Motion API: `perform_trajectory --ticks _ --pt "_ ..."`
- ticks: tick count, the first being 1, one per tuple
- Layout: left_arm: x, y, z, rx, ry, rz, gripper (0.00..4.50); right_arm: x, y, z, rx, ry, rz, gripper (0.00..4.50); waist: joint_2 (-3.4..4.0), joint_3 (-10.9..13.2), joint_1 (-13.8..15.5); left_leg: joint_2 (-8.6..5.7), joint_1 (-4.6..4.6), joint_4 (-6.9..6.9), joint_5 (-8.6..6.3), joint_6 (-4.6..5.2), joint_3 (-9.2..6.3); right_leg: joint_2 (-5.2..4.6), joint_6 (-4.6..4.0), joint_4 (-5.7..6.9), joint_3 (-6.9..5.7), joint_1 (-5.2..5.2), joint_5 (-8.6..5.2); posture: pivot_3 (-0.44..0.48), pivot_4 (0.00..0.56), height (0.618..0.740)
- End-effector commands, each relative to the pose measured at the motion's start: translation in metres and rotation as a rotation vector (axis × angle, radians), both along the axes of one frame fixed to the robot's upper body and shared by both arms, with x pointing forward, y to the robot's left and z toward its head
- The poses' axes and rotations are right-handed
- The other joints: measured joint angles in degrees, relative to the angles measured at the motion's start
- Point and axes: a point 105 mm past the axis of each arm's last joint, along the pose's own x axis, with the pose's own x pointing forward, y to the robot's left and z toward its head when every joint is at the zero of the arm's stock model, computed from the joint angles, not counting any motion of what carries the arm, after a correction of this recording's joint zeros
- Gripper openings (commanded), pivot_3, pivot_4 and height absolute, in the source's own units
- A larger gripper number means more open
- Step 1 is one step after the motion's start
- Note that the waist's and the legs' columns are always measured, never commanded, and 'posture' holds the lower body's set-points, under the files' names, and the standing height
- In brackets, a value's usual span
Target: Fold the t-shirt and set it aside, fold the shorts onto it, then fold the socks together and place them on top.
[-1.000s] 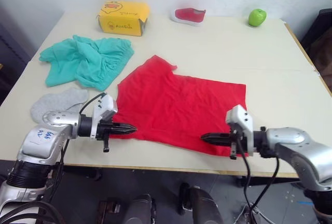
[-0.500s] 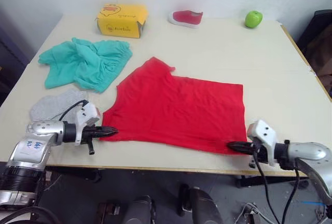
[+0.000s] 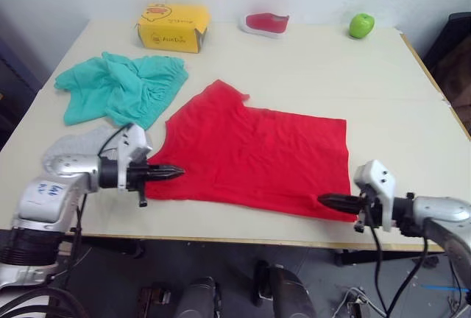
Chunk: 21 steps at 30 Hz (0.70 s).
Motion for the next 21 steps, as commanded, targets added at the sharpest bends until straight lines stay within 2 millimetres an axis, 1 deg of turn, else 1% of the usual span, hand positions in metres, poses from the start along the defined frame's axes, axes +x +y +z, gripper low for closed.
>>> perform_trajectory --ticks 1,4,6,8,9,11,12,15,17,20,21 --pt "0.019 0.012 -0.010 0.023 -0.009 0.079 0.00 0.010 -0.015 -0.007 -0.011 0.012 -0.080 0.02 -0.01 0.01 0.00 0.00 -0.02 0.00 0.00 0.01 0.00 0.01 0.00 0.00 -0.01 -0.01 0.00 0.000 0.150 0.740" --pt "0.025 0.025 -0.025 0.069 0.016 0.116 0.00 0.013 -0.033 -0.019 -0.043 0.039 -0.146 0.02 -0.02 0.00 -0.02 0.00 -0.03 0.01 0.01 0.03 0.01 0.02 0.00 -0.02 -0.03 -0.01 0.00 0.000 0.150 0.740" --pt "0.026 0.039 -0.032 0.105 0.020 0.158 0.00 0.010 -0.047 -0.026 -0.073 0.060 -0.193 0.02 -0.03 -0.01 -0.03 0.01 -0.01 0.00 0.01 0.02 0.00 0.02 0.01 -0.02 -0.04 0.00 0.00 0.000 0.150 0.740" --pt "0.029 0.051 -0.035 0.135 0.011 0.208 0.00 0.006 -0.058 -0.027 -0.091 0.063 -0.217 0.02 -0.04 -0.04 -0.03 0.02 0.04 0.00 0.01 0.02 0.00 0.00 0.01 -0.02 -0.03 0.05 0.00 0.000 0.150 0.740" --pt "0.029 0.058 -0.033 0.138 0.007 0.235 0.00 0.002 -0.061 -0.023 -0.093 0.047 -0.210 0.02 -0.05 -0.05 0.03 0.02 0.07 0.00 0.01 0.02 -0.01 -0.01 0.01 -0.02 -0.03 0.08 0.00 0.000 0.150 0.740" --pt "0.025 0.064 -0.020 0.120 -0.012 0.237 0.00 -0.004 -0.064 -0.007 -0.070 0.003 -0.192 0.02 -0.05 -0.05 0.12 0.01 0.07 0.01 0.01 0.02 -0.02 -0.03 0.01 -0.02 -0.03 0.09 0.00 0.000 0.150 0.740" --pt "0.022 0.064 -0.010 0.102 -0.026 0.226 0.00 -0.005 -0.063 0.004 -0.055 -0.026 -0.178 0.02 -0.05 -0.05 0.06 0.01 0.05 0.00 0.01 0.03 -0.03 -0.03 0.01 -0.04 -0.04 0.09 0.01 0.000 0.150 0.740" --pt "0.013 0.057 0.016 0.073 -0.082 0.183 0.00 -0.009 -0.055 0.028 -0.042 -0.108 -0.112 0.02 0.00 -0.01 -0.15 0.03 0.02 0.00 0.00 0.03 -0.02 -0.03 0.02 -0.04 -0.03 0.05 0.01 0.000 0.150 0.740" --pt "0.004 0.051 0.029 0.072 -0.110 0.142 0.00 -0.014 -0.047 0.038 -0.027 -0.125 -0.057 0.02 0.01 0.00 -0.16 0.04 0.03 0.01 0.00 0.02 -0.03 -0.03 0.02 -0.06 -0.01 0.04 0.01 0.000 0.150 0.740" --pt "-0.019 0.040 0.039 0.082 -0.120 0.039 0.56 -0.023 -0.037 0.040 -0.058 -0.122 0.031 0.00 0.02 0.00 -0.21 0.08 0.04 -0.01 -0.03 -0.03 -0.05 -0.02 0.02 -0.05 -0.01 0.03 0.01 0.000 0.150 0.740" --pt "-0.026 0.037 0.038 0.103 -0.114 0.006 0.89 -0.024 -0.034 0.039 -0.077 -0.126 0.059 0.17 0.02 0.00 -0.13 0.08 0.05 -0.07 -0.03 -0.04 -0.04 -0.02 0.02 -0.07 -0.01 0.03 0.00 0.000 0.150 0.740"
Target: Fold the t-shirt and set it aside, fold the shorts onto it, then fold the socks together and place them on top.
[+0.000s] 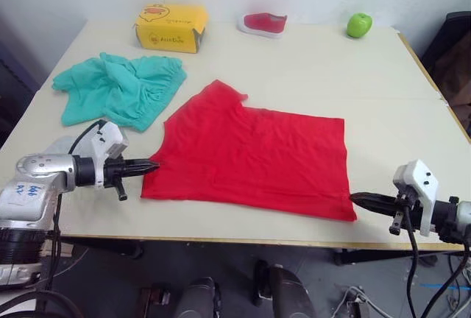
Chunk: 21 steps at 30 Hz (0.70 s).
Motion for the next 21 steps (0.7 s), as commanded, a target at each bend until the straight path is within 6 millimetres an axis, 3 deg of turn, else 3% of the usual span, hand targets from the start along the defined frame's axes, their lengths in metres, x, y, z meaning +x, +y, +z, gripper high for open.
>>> perform_trajectory --ticks 1,4,9,17,18,21 --pt "-0.024 -0.009 0.012 0.055 -0.018 -0.114 1.22 -0.008 0.010 0.006 -0.056 -0.033 0.101 0.36 0.01 0.01 0.13 0.00 0.01 -0.03 0.00 0.00 0.00 0.00 0.00 -0.03 -0.01 0.00 0.00 0.000 0.150 0.740" --pt "-0.038 -0.007 -0.005 0.191 -0.010 -0.176 2.19 -0.012 0.019 -0.001 -0.114 -0.036 0.176 1.26 0.04 0.02 0.16 -0.02 -0.01 -0.03 0.00 0.00 0.00 0.00 0.00 -0.16 -0.01 0.00 0.00 0.000 0.150 0.740" --pt "-0.029 -0.001 -0.023 0.286 -0.067 -0.146 3.65 -0.013 0.023 -0.018 -0.246 -0.054 0.255 2.86 0.09 0.05 0.42 -0.02 -0.01 -0.02 -0.01 0.00 0.02 -0.01 -0.02 -0.28 0.00 -0.01 -0.02 0.000 0.150 0.740" --pt "-0.013 -0.004 -0.042 0.288 -0.090 -0.111 3.65 0.001 0.019 -0.038 -0.293 -0.048 0.219 2.86 0.08 0.05 0.26 -0.02 -0.03 -0.03 -0.02 0.05 0.03 0.00 -0.02 -0.22 -0.01 -0.03 -0.02 0.000 0.150 0.740" --pt "-0.012 -0.003 -0.046 0.294 -0.089 -0.108 3.69 0.003 0.019 -0.040 -0.295 -0.047 0.214 2.69 0.08 0.05 0.24 -0.02 -0.04 -0.02 -0.02 0.05 0.03 0.00 -0.02 -0.22 -0.01 -0.03 -0.02 0.000 0.150 0.740" --pt "-0.009 -0.003 -0.054 0.301 -0.081 -0.110 3.04 0.008 0.015 -0.043 -0.301 -0.046 0.193 1.91 0.09 0.05 0.22 -0.02 -0.02 -0.02 -0.02 0.06 0.05 0.01 -0.02 -0.18 -0.01 -0.03 -0.02 0.000 0.150 0.740"
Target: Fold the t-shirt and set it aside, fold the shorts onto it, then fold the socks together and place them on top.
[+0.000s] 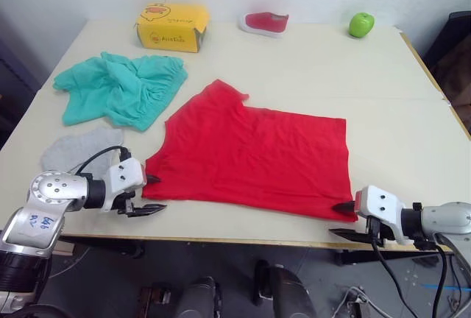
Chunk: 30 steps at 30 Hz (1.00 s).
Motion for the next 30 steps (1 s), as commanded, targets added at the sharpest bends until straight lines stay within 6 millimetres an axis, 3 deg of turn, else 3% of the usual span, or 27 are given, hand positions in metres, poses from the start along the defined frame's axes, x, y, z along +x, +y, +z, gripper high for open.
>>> perform_trajectory --ticks 1,5,9,10,17,24,30 --pt "0.003 0.002 -0.006 0.026 -0.007 0.001 2.75 0.006 -0.003 -0.002 -0.012 -0.017 -0.020 1.60 0.00 0.00 0.01 0.00 0.02 0.00 0.00 0.00 0.00 0.00 0.00 -0.01 0.00 0.02 0.00 0.000 0.150 0.740" --pt "0.005 0.000 -0.009 0.023 -0.009 -0.006 1.41 0.010 -0.009 -0.007 -0.040 -0.016 -0.019 0.15 -0.02 -0.02 0.01 0.00 0.13 0.04 0.00 0.00 0.00 -0.04 0.00 -0.02 0.04 0.10 0.00 0.000 0.150 0.740" --pt "-0.002 -0.008 -0.002 -0.030 0.016 -0.027 0.13 0.007 -0.012 -0.006 -0.040 -0.008 -0.002 0.00 -0.03 -0.03 0.01 0.00 0.15 0.05 0.00 0.01 0.01 -0.05 0.00 0.00 0.05 0.11 0.00 0.000 0.150 0.740" --pt "-0.008 -0.010 0.000 -0.051 0.043 -0.040 0.03 0.006 -0.013 -0.003 -0.034 -0.006 0.009 0.00 -0.03 -0.03 0.00 0.00 0.15 0.05 -0.01 0.02 0.01 -0.05 0.00 0.00 0.05 0.11 0.00 0.000 0.150 0.740" --pt "-0.048 -0.018 -0.002 -0.066 0.169 -0.115 0.03 -0.013 -0.020 0.007 -0.031 0.047 0.095 0.00 -0.02 -0.02 0.03 0.01 0.04 -0.05 -0.02 0.04 -0.02 -0.02 0.01 -0.01 -0.02 0.06 0.00 0.000 0.150 0.740" --pt "-0.039 -0.013 -0.005 -0.036 0.121 -0.037 0.03 -0.026 -0.023 0.002 -0.041 0.082 0.102 0.00 -0.01 -0.01 0.17 0.00 0.08 -0.01 -0.04 0.05 -0.03 -0.04 0.01 -0.10 0.02 0.09 -0.01 0.000 0.150 0.740" --pt "-0.049 -0.015 -0.006 -0.063 0.184 -0.059 0.03 -0.033 -0.025 -0.002 -0.043 0.112 0.096 0.00 -0.01 -0.01 0.15 0.01 0.08 -0.01 -0.04 0.05 -0.03 -0.04 0.01 -0.10 0.02 0.08 -0.01 0.000 0.150 0.740"
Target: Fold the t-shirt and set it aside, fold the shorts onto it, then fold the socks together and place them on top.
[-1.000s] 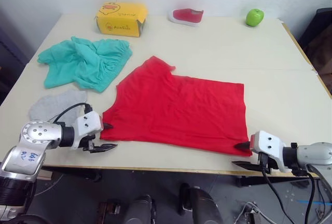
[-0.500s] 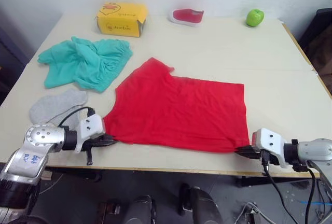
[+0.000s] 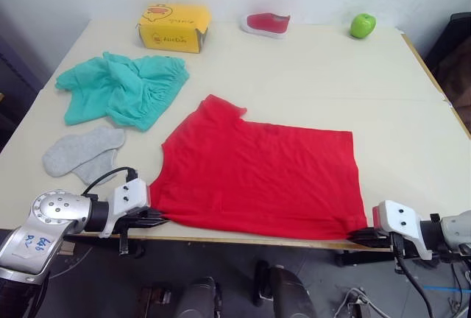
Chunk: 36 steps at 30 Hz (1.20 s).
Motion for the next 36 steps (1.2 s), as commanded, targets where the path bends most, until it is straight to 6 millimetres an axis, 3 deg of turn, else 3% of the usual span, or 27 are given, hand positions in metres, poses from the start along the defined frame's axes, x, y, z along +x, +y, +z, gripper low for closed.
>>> perform_trajectory --ticks 1,4,10,12,17,21,24,27,30,36 --pt "-0.008 0.000 0.004 -0.015 0.033 -0.005 0.03 -0.003 -0.002 0.004 -0.018 -0.010 0.010 0.00 0.00 0.00 -0.01 0.00 0.00 0.00 0.00 0.00 0.00 0.00 0.00 0.00 0.00 0.00 0.00 0.000 0.150 0.740" --pt "-0.020 -0.006 0.002 -0.035 0.068 -0.027 0.03 -0.003 -0.004 0.004 -0.027 -0.022 -0.002 0.00 0.01 0.00 -0.05 0.00 0.00 0.00 0.00 -0.01 0.00 0.00 0.00 -0.02 0.00 0.00 0.00 0.000 0.150 0.740" --pt "-0.011 -0.002 -0.003 -0.021 0.041 0.032 0.03 -0.003 -0.005 0.001 -0.008 -0.011 -0.016 0.00 0.01 0.00 -0.04 0.00 0.00 0.01 -0.01 0.00 -0.01 0.00 -0.01 -0.01 0.01 0.00 0.00 0.000 0.150 0.740" --pt "-0.009 -0.001 -0.003 -0.019 0.034 0.043 0.00 -0.003 -0.005 0.000 -0.002 -0.006 -0.024 0.43 0.00 0.00 -0.04 0.00 0.00 0.00 -0.01 0.00 0.00 0.00 -0.01 -0.01 0.01 0.00 0.00 0.000 0.150 0.740" --pt "-0.019 -0.001 0.010 -0.087 0.107 0.025 1.36 -0.009 -0.004 0.007 0.053 0.051 -0.012 1.99 0.00 0.00 -0.08 0.00 0.00 0.01 -0.01 0.01 -0.01 0.00 -0.01 0.00 0.01 0.00 0.00 0.000 0.150 0.740" --pt "-0.031 0.000 0.041 -0.197 0.220 -0.010 2.66 -0.010 0.002 0.040 0.169 0.114 0.003 3.38 0.07 0.05 -0.16 0.01 -0.02 0.05 -0.01 0.01 -0.01 0.00 -0.02 0.03 0.01 -0.02 -0.01 0.000 0.150 0.740" --pt "-0.023 0.006 0.067 -0.288 0.248 0.007 3.64 0.000 0.007 0.070 0.292 0.156 -0.020 4.41 0.14 0.09 -0.21 0.03 -0.03 0.17 -0.01 0.01 -0.05 -0.01 -0.04 0.07 0.01 -0.02 -0.02 0.000 0.150 0.740" --pt "0.003 0.011 0.089 -0.397 0.217 0.069 4.48 0.020 0.011 0.093 0.413 0.152 -0.071 4.50 0.15 0.10 -0.19 0.02 -0.01 0.16 -0.02 0.01 -0.10 -0.01 -0.05 0.08 0.01 -0.03 -0.03 0.000 0.150 0.740" --pt "0.059 0.016 0.103 -0.522 0.140 0.248 4.48 0.058 0.016 0.111 0.538 0.114 -0.166 4.50 0.11 0.09 -0.08 -0.02 -0.07 0.20 -0.01 0.02 -0.10 0.00 -0.04 0.12 -0.02 -0.03 -0.02 0.000 0.150 0.740" --pt "0.138 0.022 0.095 -0.469 0.001 0.477 4.48 0.138 0.033 0.114 0.594 0.036 -0.407 4.50 0.01 0.04 -0.45 -0.12 -0.24 0.19 0.04 0.02 0.12 0.07 0.05 0.35 -0.07 -0.17 0.04 0.000 0.150 0.740"
